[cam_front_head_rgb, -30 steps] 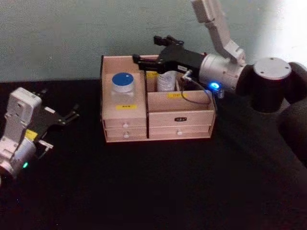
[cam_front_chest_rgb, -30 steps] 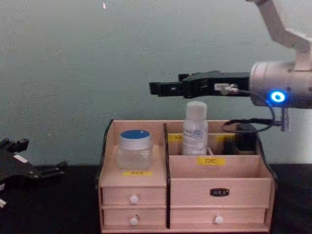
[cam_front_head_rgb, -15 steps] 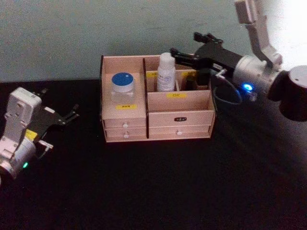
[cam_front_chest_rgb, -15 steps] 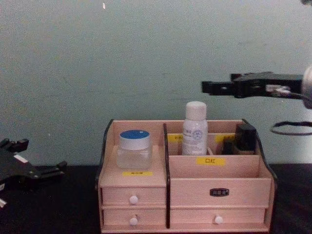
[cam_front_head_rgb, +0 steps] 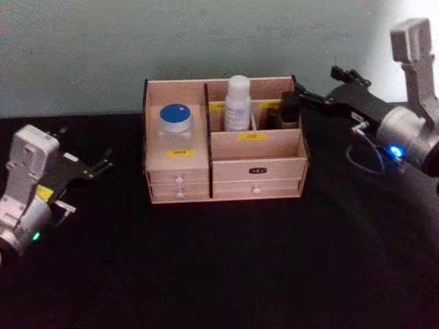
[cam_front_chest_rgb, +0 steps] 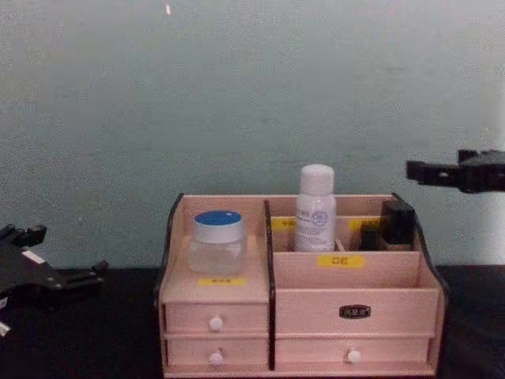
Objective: Pick up the facial cleanser and watermelon frost from the table and place them into the tiered storage box.
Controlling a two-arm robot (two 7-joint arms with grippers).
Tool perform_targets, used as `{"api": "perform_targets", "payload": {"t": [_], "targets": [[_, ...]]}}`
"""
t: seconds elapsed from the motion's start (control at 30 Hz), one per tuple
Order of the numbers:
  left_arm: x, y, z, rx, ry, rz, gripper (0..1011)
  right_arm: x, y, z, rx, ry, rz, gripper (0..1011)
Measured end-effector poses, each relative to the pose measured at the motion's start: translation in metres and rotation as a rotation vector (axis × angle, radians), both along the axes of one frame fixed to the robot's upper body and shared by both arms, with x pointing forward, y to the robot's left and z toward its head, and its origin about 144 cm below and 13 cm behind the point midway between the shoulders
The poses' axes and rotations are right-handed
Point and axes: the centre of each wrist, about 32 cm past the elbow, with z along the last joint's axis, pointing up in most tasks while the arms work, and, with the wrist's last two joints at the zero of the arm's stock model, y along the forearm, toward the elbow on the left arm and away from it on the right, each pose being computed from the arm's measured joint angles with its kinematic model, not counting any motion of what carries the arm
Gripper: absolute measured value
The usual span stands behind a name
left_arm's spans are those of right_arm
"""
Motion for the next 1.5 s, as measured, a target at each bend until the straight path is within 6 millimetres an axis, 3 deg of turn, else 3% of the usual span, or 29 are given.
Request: {"api": "perform_targets", "payload": {"t": [0.7,1.1,1.5], "targets": [[0.000,0.000,0.000,0.000,0.000,0.000,1001,-0.056,-0.015,-0.068,0.038,-0.029,-0.153,1002],[0.000,0.000,0.000,0.000,0.000,0.000,1001,-0.067,-0.011,-0.098,0.062,-0.045,-0.195,1003],[0.000,0.000,0.000,0.000,0.000,0.000,1001,-0.069,-0.008,-0.111,0.044,-0.021,-0.204,1003]]}}
